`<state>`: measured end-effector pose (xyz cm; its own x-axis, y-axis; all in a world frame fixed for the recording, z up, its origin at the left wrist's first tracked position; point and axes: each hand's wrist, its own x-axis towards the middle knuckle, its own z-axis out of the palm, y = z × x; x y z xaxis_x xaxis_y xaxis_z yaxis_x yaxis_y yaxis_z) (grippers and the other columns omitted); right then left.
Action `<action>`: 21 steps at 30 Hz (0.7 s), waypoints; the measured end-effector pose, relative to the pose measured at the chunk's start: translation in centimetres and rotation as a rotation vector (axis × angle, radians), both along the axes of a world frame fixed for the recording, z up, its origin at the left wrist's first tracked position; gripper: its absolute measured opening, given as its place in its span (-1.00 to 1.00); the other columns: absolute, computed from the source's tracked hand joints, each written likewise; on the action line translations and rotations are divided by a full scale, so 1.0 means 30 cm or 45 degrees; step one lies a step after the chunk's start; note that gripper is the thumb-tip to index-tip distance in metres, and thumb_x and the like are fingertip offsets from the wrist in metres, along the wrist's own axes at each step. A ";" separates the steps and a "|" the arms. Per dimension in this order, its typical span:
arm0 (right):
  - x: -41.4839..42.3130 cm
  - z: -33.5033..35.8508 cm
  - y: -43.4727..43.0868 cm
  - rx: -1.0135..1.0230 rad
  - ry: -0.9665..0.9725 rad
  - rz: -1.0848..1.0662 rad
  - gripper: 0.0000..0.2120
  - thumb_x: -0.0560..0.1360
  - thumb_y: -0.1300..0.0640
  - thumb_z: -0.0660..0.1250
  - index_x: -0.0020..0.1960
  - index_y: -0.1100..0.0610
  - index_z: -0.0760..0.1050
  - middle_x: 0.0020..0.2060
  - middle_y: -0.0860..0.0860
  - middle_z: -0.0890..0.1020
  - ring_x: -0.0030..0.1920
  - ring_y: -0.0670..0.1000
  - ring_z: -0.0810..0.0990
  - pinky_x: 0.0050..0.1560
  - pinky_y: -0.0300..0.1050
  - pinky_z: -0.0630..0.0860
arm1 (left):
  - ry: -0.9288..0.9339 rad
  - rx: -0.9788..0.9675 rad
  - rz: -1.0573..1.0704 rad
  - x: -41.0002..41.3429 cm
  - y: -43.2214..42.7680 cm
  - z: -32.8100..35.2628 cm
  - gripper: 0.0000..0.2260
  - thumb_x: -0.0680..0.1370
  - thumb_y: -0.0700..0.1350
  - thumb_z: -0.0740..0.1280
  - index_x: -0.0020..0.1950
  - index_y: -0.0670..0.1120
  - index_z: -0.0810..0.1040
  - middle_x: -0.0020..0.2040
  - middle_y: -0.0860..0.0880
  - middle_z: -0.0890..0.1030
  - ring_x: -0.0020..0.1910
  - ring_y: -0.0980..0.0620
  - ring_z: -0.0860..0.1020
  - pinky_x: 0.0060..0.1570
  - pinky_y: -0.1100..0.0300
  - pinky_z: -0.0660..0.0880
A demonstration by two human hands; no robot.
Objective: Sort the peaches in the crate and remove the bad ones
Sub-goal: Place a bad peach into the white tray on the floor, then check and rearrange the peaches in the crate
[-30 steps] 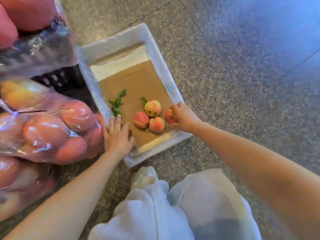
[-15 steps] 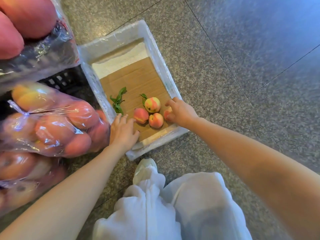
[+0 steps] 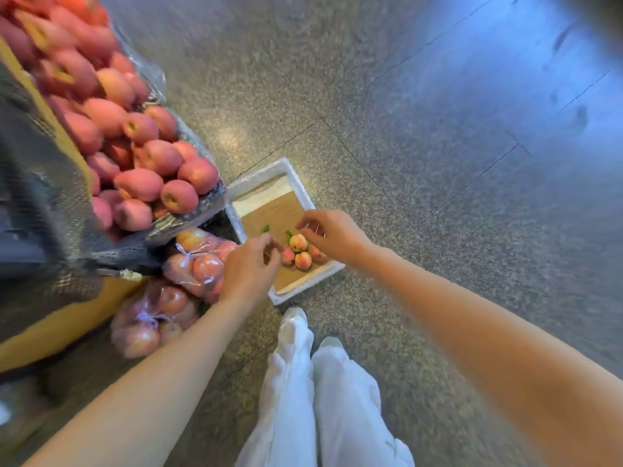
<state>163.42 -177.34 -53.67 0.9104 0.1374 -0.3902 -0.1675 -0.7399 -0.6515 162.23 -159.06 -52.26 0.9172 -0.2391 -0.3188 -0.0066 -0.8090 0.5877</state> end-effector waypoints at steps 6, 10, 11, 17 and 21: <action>-0.013 0.645 0.161 0.225 -0.312 -0.014 -0.84 0.54 0.14 0.31 0.09 0.10 0.58 -0.23 -0.10 0.58 -0.22 -0.05 0.55 -0.12 -0.10 0.49 | -0.518 -0.101 0.062 -0.088 0.150 0.608 -0.87 0.51 -0.11 0.25 0.00 -0.04 0.57 -0.08 0.03 0.61 -0.15 0.06 0.51 -0.20 0.21 0.36; -0.006 0.984 0.366 0.412 -0.537 0.101 -0.79 0.53 0.09 0.29 0.13 0.10 0.56 -0.13 -0.07 0.59 -0.19 -0.08 0.56 -0.11 -0.14 0.50 | -0.880 -0.007 0.061 -0.146 0.320 0.919 -0.86 0.51 -0.12 0.24 0.02 -0.09 0.54 -0.10 -0.04 0.51 -0.11 0.00 0.45 -0.22 0.15 0.35; -0.005 1.044 0.428 0.446 -0.599 0.143 -0.76 0.52 0.06 0.28 0.15 0.10 0.55 -0.08 -0.05 0.60 -0.14 -0.06 0.58 -0.07 -0.12 0.52 | -0.951 0.038 0.069 -0.162 0.377 0.969 -0.85 0.53 -0.13 0.25 0.03 -0.11 0.55 -0.08 -0.08 0.51 -0.09 -0.05 0.46 -0.19 0.12 0.37; -0.002 1.233 0.855 0.299 -0.811 0.551 -0.51 0.54 -0.09 0.19 0.37 0.14 0.42 0.32 0.14 0.47 0.32 0.14 0.45 0.32 0.04 0.37 | -0.958 0.437 0.325 -0.244 0.818 1.107 -0.71 0.51 -0.06 0.24 0.21 -0.07 0.51 0.16 -0.11 0.49 0.20 -0.17 0.44 0.18 -0.05 0.34; -0.002 1.220 1.077 -0.037 -0.801 0.714 -0.47 0.59 -0.09 0.19 0.51 0.06 0.25 0.51 0.04 0.26 0.52 0.08 0.17 0.46 0.02 0.12 | -0.715 0.596 0.416 -0.268 1.091 1.108 -0.51 0.57 0.02 0.27 0.49 0.00 0.30 0.50 -0.10 0.28 0.51 -0.13 0.17 0.47 -0.16 0.02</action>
<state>163.37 -145.02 -17.08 0.7590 0.6320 0.1565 0.6177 -0.6229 -0.4800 154.20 -126.32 -19.01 0.9709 0.1135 0.2108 0.0790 -0.9830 0.1655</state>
